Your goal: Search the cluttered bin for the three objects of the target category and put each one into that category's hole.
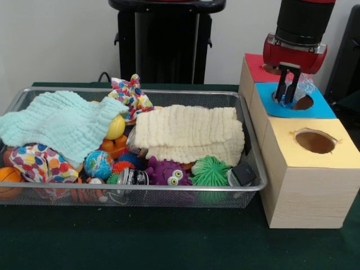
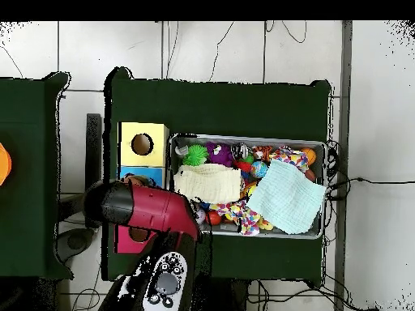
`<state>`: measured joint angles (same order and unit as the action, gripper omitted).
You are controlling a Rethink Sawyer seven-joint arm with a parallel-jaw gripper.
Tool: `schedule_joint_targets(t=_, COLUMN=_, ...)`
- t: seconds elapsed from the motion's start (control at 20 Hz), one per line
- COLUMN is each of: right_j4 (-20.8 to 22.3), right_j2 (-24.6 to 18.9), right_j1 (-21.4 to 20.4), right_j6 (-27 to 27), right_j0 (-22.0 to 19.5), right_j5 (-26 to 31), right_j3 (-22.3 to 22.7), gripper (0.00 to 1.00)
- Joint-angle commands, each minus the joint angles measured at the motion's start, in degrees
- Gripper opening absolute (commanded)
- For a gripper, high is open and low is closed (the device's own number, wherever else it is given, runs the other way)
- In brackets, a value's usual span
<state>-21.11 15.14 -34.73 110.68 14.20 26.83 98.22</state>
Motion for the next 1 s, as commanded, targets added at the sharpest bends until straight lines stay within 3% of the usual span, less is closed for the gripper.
schedule_joint_targets(t=0.05, right_j4=3.41, right_j2=-1.93, right_j1=0.75, right_j6=5.28, right_j0=-2.4, right_j5=6.87, right_j3=-1.14, gripper=0.0)
schedule_joint_targets(t=0.35, right_j4=2.69, right_j2=-3.24, right_j1=0.19, right_j6=5.01, right_j0=-3.17, right_j5=7.44, right_j3=-0.97, gripper=0.0)
schedule_joint_targets(t=0.4, right_j4=2.91, right_j2=-2.89, right_j1=0.18, right_j6=5.33, right_j0=-2.73, right_j5=7.56, right_j3=-1.07, gripper=1.0)
schedule_joint_targets(t=1.0, right_j4=2.72, right_j2=-2.82, right_j1=0.18, right_j6=5.94, right_j0=-2.52, right_j5=8.35, right_j3=-1.84, gripper=1.0)
